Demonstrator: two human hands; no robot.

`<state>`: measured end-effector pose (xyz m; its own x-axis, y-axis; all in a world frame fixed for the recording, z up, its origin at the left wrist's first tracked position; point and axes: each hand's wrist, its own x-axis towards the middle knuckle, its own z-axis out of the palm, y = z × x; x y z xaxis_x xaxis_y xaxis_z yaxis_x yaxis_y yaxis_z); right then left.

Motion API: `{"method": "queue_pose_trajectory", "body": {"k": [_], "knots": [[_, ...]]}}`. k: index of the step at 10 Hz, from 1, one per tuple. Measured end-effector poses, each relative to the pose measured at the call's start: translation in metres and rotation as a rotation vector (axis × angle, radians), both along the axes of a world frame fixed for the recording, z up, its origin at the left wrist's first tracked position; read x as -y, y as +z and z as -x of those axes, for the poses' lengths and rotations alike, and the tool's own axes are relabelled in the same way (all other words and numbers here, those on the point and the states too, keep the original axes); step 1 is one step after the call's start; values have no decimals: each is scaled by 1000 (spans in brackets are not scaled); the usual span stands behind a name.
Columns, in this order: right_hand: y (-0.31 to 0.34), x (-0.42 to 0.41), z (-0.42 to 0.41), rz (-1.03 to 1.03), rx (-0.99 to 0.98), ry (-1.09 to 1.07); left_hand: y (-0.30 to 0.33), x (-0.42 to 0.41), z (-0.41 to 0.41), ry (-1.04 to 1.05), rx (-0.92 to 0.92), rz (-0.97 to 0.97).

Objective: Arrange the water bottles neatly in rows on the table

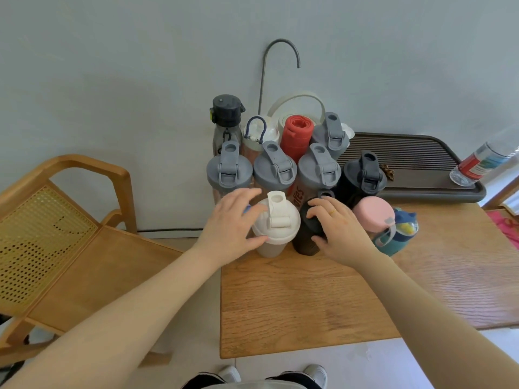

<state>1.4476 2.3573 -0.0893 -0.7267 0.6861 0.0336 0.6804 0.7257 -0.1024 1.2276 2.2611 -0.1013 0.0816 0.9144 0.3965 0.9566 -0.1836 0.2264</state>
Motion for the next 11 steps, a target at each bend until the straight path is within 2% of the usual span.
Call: {"method": "queue_pose_trajectory", "body": {"k": [1,2,3,4,5,6,7,8,11], "knots": [[1,-1,-4,4,-22,14,-1,-9,-7,-69,-62,50],[10,-3,-6,-40,-100,42,1,-12,-5,-64,-3,119],[32,-15,17,-51,-197,96,10,-17,0,-80,56,83],[52,-38,59,22,-146,144,30,-29,14,-84,37,-33],[60,-61,93,36,41,194,51,-45,37,125,148,-107],[62,-72,103,96,176,187,51,-53,57,305,394,212],[62,-72,102,128,186,190,38,-55,61,329,538,411],[62,-70,103,74,195,188,31,-58,58,289,637,370],[57,-59,113,-61,191,74,36,-58,64,257,578,398]]}}
